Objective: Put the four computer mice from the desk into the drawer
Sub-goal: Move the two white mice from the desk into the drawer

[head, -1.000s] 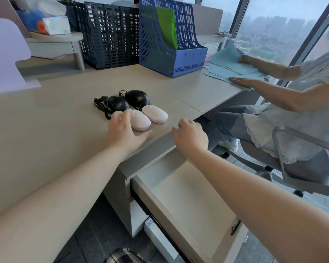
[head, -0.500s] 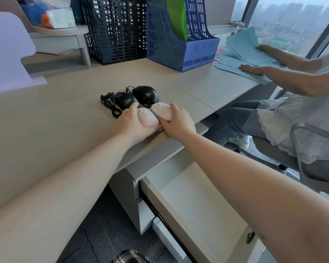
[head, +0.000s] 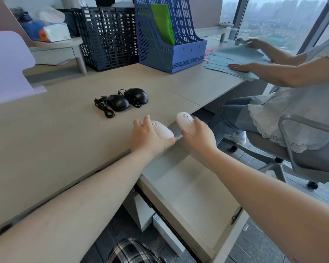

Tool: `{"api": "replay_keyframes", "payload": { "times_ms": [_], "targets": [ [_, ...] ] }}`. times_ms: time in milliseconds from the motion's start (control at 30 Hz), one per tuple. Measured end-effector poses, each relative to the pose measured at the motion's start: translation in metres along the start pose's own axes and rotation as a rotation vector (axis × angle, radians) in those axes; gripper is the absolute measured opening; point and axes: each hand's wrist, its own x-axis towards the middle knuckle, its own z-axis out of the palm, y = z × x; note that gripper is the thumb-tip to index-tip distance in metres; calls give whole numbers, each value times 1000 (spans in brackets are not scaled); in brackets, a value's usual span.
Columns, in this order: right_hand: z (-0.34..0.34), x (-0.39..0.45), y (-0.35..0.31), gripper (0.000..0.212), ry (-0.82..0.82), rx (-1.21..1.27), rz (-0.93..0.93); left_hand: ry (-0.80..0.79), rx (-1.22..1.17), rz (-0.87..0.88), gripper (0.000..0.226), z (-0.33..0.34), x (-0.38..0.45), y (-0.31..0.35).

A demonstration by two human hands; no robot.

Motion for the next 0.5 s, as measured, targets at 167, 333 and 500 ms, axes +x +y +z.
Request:
{"api": "replay_keyframes", "payload": {
  "times_ms": [167,333,500],
  "targets": [
    [-6,-15,28,58,-173,-46,93,0,35,104,111,27,-32,12],
    [9,-25,67,68,-308,-131,178,-132,89,-10,114,74,-59,-1],
    [34,-25,90,79,-416,-203,214,-270,187,-163,111,103,-62,-20]
  ]
}}
